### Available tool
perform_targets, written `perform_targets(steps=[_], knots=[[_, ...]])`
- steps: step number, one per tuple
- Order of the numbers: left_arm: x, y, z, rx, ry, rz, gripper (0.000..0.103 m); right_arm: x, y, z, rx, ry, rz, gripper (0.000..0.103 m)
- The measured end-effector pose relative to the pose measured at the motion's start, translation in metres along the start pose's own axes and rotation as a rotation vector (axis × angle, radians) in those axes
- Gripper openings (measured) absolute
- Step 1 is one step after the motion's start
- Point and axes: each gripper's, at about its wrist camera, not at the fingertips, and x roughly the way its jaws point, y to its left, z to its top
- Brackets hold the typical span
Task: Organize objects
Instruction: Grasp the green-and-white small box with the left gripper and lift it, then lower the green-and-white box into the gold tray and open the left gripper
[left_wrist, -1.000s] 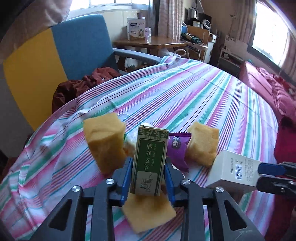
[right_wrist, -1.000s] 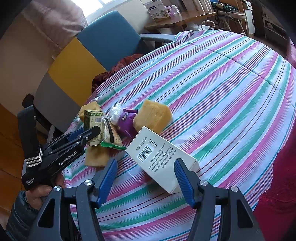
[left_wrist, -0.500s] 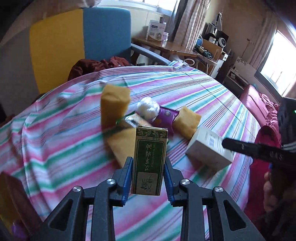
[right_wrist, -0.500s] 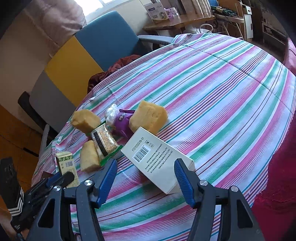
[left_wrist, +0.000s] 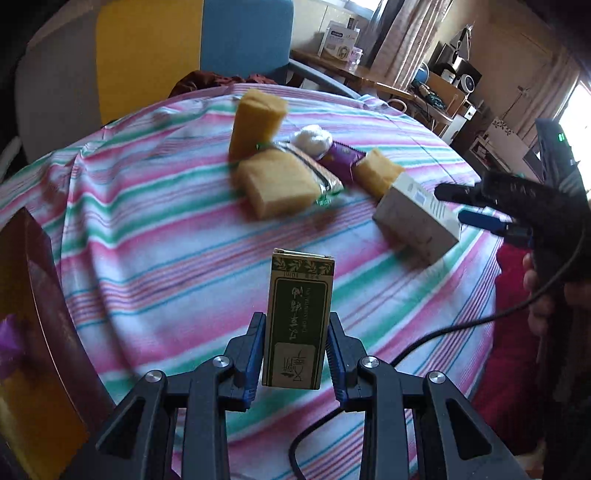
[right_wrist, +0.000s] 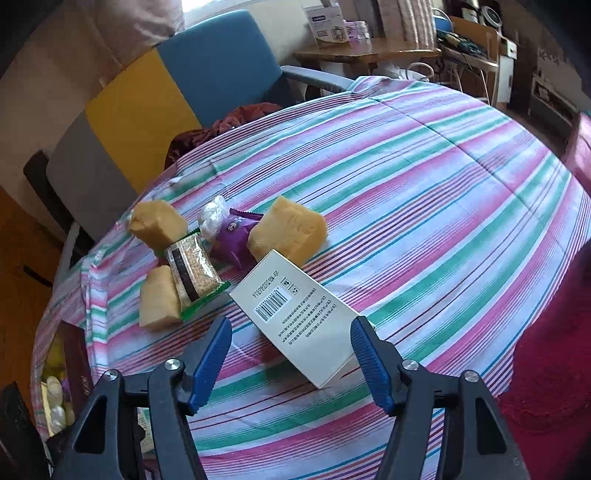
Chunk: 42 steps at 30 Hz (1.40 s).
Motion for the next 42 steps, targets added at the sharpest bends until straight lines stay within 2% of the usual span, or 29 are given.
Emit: perform_targets(steps=[3, 7, 12, 13, 15, 17, 24, 28, 33, 38, 42], knots=[[0.004, 0.004, -0.008, -0.025, 0.014, 0.002, 0.032, 0.003, 0.011, 0.006, -0.110, 0.031, -0.045, 0.078], [0.001, 0.006, -0.010, -0.052, -0.002, -0.009, 0.032, 0.014, 0.028, 0.013, -0.260, 0.074, -0.135, 0.079], [-0.008, 0.006, -0.014, -0.054, -0.025, -0.010, 0.032, 0.041, 0.029, 0.016, -0.329, 0.158, -0.208, 0.079], [-0.010, 0.007, -0.015, -0.055, -0.029, -0.010, 0.032, 0.045, 0.027, 0.015, -0.323, 0.170, -0.209, 0.078], [-0.017, 0.009, -0.017, -0.061, -0.043, -0.010, 0.032, 0.051, 0.024, 0.012, -0.308, 0.182, -0.197, 0.069], [-0.024, 0.012, -0.020, -0.074, -0.053, -0.011, 0.032, 0.054, 0.021, 0.010, -0.289, 0.186, -0.180, 0.050], [-0.071, 0.034, -0.034, -0.150, -0.114, -0.014, 0.032, 0.054, 0.012, 0.010, -0.234, 0.167, -0.140, 0.050], [-0.109, 0.070, -0.049, -0.241, -0.164, 0.020, 0.032, 0.051, 0.004, 0.012, -0.183, 0.159, -0.096, 0.050], [-0.142, 0.141, -0.080, -0.401, -0.174, 0.155, 0.032, 0.050, 0.006, 0.012, -0.182, 0.156, -0.073, 0.050], [-0.148, 0.207, -0.097, -0.555, -0.145, 0.259, 0.032, 0.047, 0.009, 0.008, -0.186, 0.154, -0.069, 0.050], [-0.135, 0.243, -0.090, -0.593, -0.103, 0.315, 0.032, 0.046, 0.010, 0.009, -0.184, 0.154, -0.067, 0.050]])
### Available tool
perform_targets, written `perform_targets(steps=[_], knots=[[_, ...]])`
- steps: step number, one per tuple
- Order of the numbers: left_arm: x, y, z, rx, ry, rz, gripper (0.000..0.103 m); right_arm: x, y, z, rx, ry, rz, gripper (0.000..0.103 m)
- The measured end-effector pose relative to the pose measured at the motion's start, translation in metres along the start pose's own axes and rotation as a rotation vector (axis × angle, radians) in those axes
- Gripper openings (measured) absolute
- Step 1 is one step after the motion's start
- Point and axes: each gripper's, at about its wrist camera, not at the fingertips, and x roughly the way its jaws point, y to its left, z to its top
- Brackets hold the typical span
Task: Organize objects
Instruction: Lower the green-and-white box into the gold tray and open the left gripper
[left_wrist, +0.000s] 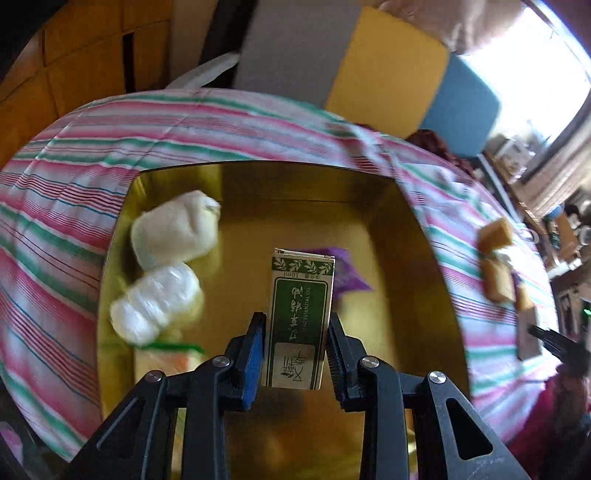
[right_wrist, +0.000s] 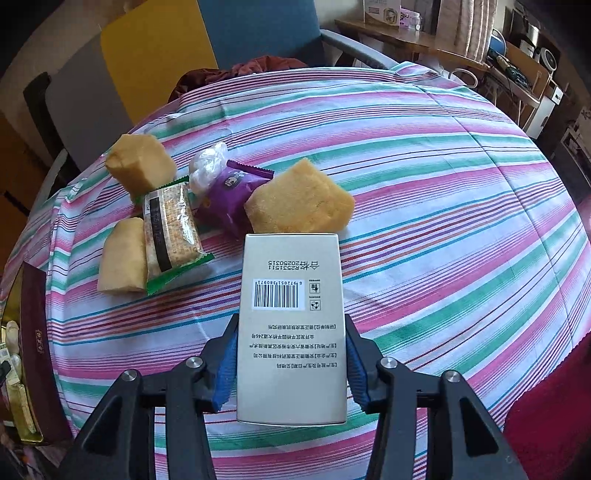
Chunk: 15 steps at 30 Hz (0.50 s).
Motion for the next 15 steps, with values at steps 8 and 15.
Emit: perform_targets(steps=[8, 15], knots=[[0.045, 0.004, 0.036, 0.000, 0.037, 0.097, 0.032, 0.001, 0.000, 0.001, 0.006, 0.001, 0.005, 0.050], [0.067, 0.008, 0.057, -0.007, 0.059, 0.151, 0.031, 0.002, 0.001, 0.001, 0.005, 0.002, 0.006, 0.050]])
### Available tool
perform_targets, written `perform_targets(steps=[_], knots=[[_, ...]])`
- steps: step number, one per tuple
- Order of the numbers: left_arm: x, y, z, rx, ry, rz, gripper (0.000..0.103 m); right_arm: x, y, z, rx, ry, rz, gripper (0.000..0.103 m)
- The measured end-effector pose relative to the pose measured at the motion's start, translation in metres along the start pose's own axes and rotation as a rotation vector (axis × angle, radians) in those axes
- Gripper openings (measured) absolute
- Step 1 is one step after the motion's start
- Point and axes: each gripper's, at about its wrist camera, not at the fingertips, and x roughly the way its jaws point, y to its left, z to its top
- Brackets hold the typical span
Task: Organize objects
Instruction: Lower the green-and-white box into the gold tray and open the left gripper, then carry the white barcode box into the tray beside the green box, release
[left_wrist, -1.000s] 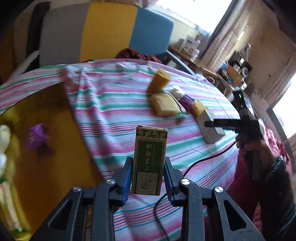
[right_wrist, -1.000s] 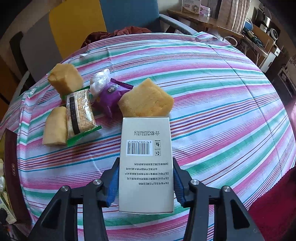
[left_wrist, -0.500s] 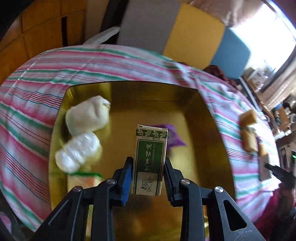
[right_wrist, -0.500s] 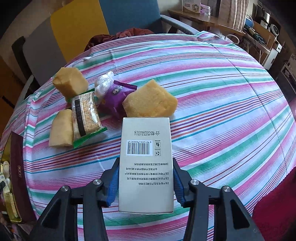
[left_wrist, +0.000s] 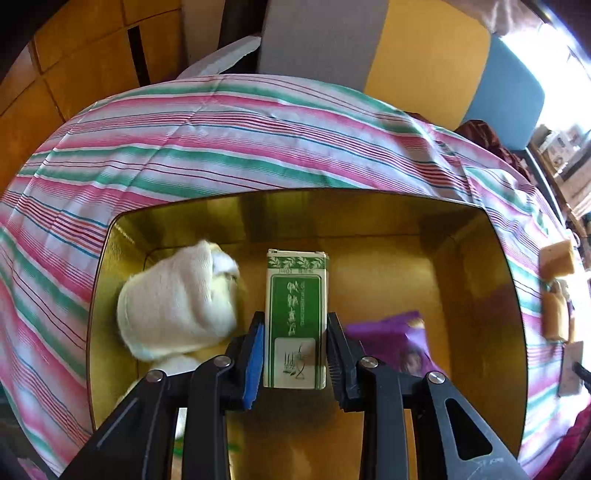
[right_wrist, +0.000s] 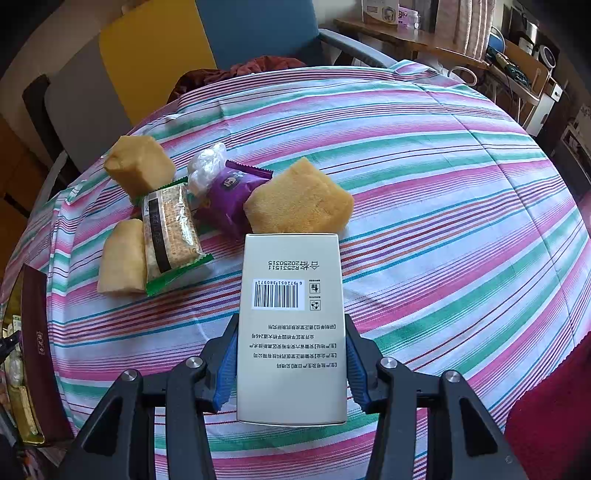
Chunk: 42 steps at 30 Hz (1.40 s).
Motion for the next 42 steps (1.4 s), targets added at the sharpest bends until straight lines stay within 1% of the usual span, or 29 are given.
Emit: perform_targets(steps=[3, 6, 7, 8, 10, 13, 16, 19, 22, 23, 26, 28, 29, 32, 33, 35, 37, 40, 42], knots=[[0.003, 0.002, 0.003, -0.010, -0.005, 0.016, 0.031, 0.000, 0.001, 0.000, 0.000, 0.000, 0.000, 0.050], [0.001, 0.004, 0.002, -0.017, -0.016, 0.010, 0.031, 0.001, 0.001, 0.000, 0.001, 0.000, 0.000, 0.050], [-0.002, 0.004, 0.000, -0.018, -0.020, -0.001, 0.034, 0.001, 0.001, 0.000, 0.000, 0.000, 0.000, 0.050], [-0.005, 0.004, -0.001, -0.017, -0.025, -0.010, 0.040, 0.001, 0.001, 0.000, 0.000, 0.000, 0.000, 0.050], [-0.012, 0.005, -0.003, -0.014, -0.046, -0.013, 0.046, 0.001, 0.001, 0.001, 0.001, 0.000, 0.001, 0.050], [-0.027, 0.005, -0.009, 0.006, -0.073, -0.019, 0.046, 0.000, -0.002, 0.001, 0.008, -0.002, 0.000, 0.050], [-0.050, 0.007, -0.021, 0.020, -0.122, -0.023, 0.046, -0.003, -0.005, 0.002, 0.024, -0.019, 0.003, 0.050], [-0.081, 0.016, -0.043, 0.024, -0.191, -0.015, 0.046, -0.018, -0.005, 0.001, 0.032, -0.068, 0.015, 0.050], [-0.104, 0.032, -0.062, 0.002, -0.236, -0.014, 0.052, -0.041, 0.008, -0.006, 0.020, -0.113, 0.041, 0.050], [-0.112, 0.040, -0.071, -0.008, -0.253, -0.004, 0.052, -0.049, 0.014, -0.010, 0.005, -0.130, 0.049, 0.050], [-0.124, 0.060, -0.089, -0.042, -0.274, 0.018, 0.052, -0.074, 0.052, -0.016, -0.063, -0.166, 0.118, 0.050], [-0.128, 0.071, -0.099, -0.072, -0.273, 0.023, 0.052, -0.093, 0.088, -0.024, -0.143, -0.183, 0.175, 0.050], [-0.129, 0.077, -0.104, -0.086, -0.274, 0.025, 0.052, -0.099, 0.106, -0.026, -0.179, -0.183, 0.204, 0.050], [-0.134, 0.087, -0.116, -0.109, -0.283, 0.032, 0.052, -0.113, 0.172, -0.040, -0.315, -0.148, 0.314, 0.050], [-0.135, 0.088, -0.119, -0.111, -0.284, 0.032, 0.052, -0.116, 0.199, -0.046, -0.373, -0.130, 0.349, 0.050], [-0.136, 0.090, -0.124, -0.112, -0.289, 0.034, 0.052, -0.118, 0.239, -0.058, -0.455, -0.087, 0.404, 0.050], [-0.137, 0.092, -0.128, -0.110, -0.293, 0.033, 0.052, -0.112, 0.285, -0.072, -0.544, -0.019, 0.447, 0.050], [-0.137, 0.095, -0.132, -0.110, -0.290, 0.025, 0.052, -0.090, 0.344, -0.093, -0.628, 0.102, 0.467, 0.050], [-0.137, 0.097, -0.134, -0.110, -0.292, 0.024, 0.052, -0.070, 0.377, -0.104, -0.653, 0.171, 0.452, 0.050]])
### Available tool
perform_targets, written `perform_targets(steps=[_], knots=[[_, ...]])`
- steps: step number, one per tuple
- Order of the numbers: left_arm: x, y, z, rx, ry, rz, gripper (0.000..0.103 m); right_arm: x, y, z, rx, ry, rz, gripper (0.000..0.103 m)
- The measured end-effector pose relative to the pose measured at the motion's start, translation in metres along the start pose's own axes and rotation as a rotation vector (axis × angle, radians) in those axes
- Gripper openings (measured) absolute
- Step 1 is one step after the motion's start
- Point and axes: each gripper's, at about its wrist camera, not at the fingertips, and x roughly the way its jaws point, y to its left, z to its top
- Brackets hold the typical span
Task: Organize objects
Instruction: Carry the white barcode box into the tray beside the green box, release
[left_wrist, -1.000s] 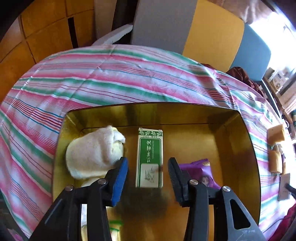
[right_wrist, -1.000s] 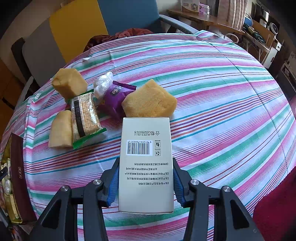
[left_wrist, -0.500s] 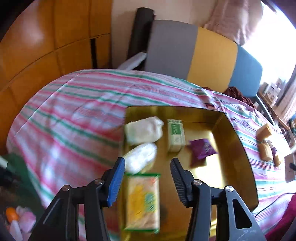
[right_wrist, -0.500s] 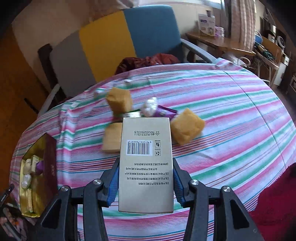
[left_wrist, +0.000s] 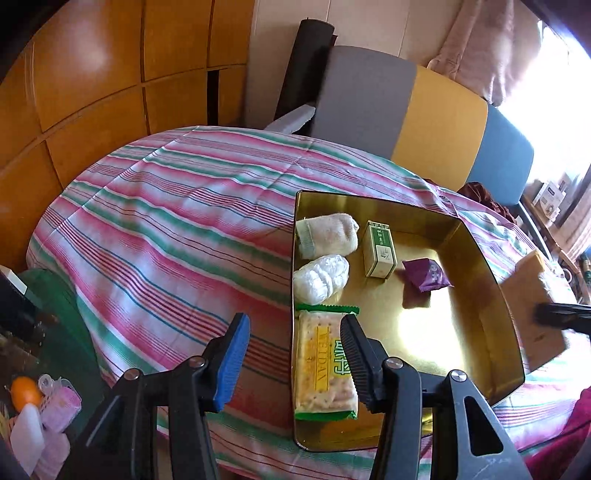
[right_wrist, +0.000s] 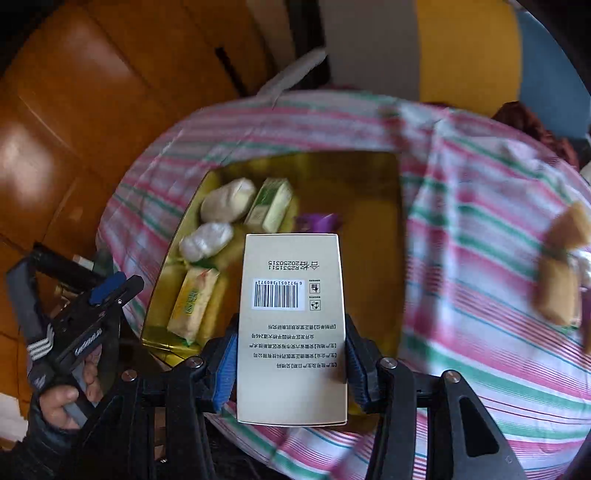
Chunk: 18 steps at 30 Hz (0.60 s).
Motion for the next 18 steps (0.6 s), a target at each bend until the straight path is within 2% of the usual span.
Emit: perform_targets(steps=[4, 8, 14, 18], knots=[[0.002, 0.005, -0.004, -0.008, 0.009, -0.008, 0.052, 0.047, 0.018, 0.021, 0.038, 0.097, 0.013, 0.050], [0.005, 0.011, -0.009, -0.023, 0.020, -0.017, 0.052, 0.083, 0.033, 0.033, 0.060, 0.172, -0.022, 0.050], [0.008, 0.018, -0.011, -0.052, 0.023, -0.032, 0.052, 0.113, 0.048, 0.046, 0.089, 0.187, -0.087, 0.050], [0.009, 0.023, -0.011, -0.071, 0.024, -0.035, 0.052, 0.126, 0.057, 0.058, 0.121, 0.162, -0.105, 0.050]])
